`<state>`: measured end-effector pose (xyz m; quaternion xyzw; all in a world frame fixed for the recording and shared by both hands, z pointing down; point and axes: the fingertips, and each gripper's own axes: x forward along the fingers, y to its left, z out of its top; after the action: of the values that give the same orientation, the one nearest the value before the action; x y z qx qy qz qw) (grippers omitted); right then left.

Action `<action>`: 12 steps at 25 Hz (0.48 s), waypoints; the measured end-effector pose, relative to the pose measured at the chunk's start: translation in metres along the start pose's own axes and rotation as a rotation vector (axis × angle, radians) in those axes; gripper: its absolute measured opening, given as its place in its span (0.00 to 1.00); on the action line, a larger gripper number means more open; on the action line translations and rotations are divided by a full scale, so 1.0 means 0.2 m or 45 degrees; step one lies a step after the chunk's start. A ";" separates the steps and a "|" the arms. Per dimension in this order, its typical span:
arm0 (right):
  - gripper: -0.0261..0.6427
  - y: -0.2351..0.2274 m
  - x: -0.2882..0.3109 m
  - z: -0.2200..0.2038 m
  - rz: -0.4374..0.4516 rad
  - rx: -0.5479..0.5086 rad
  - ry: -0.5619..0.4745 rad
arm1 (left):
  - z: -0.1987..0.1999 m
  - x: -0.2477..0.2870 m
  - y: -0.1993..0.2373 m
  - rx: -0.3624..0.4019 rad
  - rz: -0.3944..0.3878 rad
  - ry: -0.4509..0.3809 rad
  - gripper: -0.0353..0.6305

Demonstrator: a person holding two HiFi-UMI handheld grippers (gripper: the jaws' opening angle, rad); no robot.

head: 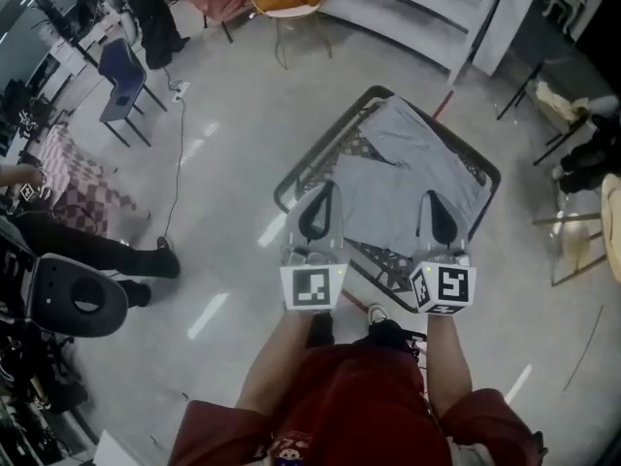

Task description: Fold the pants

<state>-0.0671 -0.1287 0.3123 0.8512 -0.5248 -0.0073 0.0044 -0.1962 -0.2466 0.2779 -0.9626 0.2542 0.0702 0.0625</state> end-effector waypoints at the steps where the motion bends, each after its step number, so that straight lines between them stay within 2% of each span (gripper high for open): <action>1: 0.04 0.00 -0.01 0.00 -0.048 0.002 -0.001 | -0.02 0.02 0.01 0.002 -0.044 0.000 0.06; 7: 0.04 -0.05 -0.17 0.02 -0.337 -0.026 -0.003 | -0.08 0.08 0.03 -0.058 -0.283 -0.002 0.06; 12: 0.04 -0.07 -0.37 0.00 -0.509 -0.033 -0.008 | -0.10 0.05 -0.11 -0.084 -0.451 -0.014 0.06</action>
<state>-0.0878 -0.0571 0.3127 0.9383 -0.3452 -0.0174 0.0122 -0.1754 -0.2359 0.2973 -0.9934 0.0780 0.0716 0.0437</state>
